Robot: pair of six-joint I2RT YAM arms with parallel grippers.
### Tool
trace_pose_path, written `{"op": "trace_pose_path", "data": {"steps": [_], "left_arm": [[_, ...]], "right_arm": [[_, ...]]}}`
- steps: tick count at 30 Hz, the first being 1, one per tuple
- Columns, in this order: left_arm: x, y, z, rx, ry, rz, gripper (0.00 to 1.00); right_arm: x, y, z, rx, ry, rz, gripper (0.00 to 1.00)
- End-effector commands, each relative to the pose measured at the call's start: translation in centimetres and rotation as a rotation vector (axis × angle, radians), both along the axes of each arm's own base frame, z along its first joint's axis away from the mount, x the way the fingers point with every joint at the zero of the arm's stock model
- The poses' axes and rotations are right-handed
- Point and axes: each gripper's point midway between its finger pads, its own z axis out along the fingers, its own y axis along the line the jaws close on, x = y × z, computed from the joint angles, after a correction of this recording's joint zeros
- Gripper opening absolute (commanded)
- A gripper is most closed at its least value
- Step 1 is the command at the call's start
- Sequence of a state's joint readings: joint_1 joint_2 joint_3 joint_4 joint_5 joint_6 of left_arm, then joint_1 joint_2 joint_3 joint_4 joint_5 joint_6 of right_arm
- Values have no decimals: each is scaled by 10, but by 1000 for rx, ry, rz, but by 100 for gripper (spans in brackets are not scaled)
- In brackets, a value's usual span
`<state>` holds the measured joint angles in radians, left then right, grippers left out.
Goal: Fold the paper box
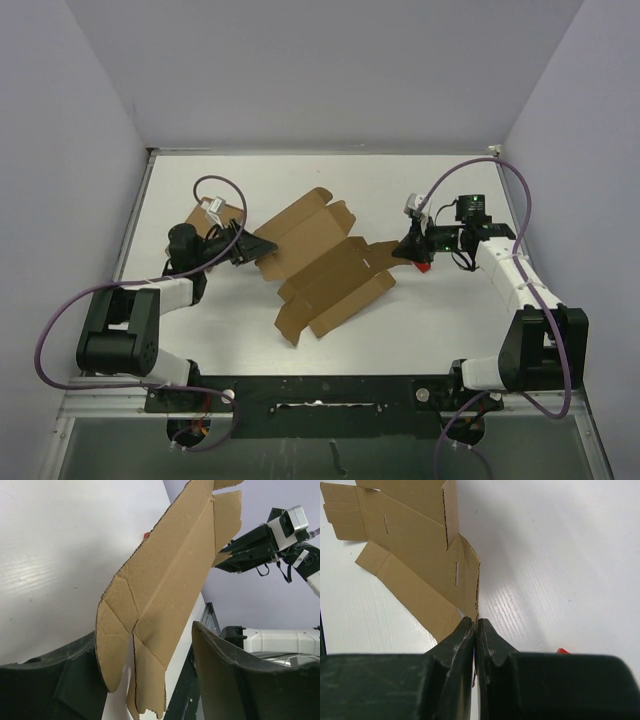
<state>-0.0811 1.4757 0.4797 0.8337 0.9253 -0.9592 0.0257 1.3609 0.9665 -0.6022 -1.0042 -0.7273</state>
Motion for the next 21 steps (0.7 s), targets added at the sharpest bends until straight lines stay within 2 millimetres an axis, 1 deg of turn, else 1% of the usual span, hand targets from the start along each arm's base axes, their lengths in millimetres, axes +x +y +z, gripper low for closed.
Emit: {"op": "trace_pose_path", "data": {"steps": [1,6,10,21], "left_arm": [[-10,-9,24,-11,-116,-72,52],[-13,-10,26,-7,-115,-83,42],[-15,-8,30,24,-134,-74,41],[-20,-8,46,50,-166,-104,33]], "right_arm": [[-1,3,22,28,-85,30,1],[0,1,22,28,-86,26,1],[0,1,22,28,-84,24,1],[-2,1,23,31,-85,33,1]]}}
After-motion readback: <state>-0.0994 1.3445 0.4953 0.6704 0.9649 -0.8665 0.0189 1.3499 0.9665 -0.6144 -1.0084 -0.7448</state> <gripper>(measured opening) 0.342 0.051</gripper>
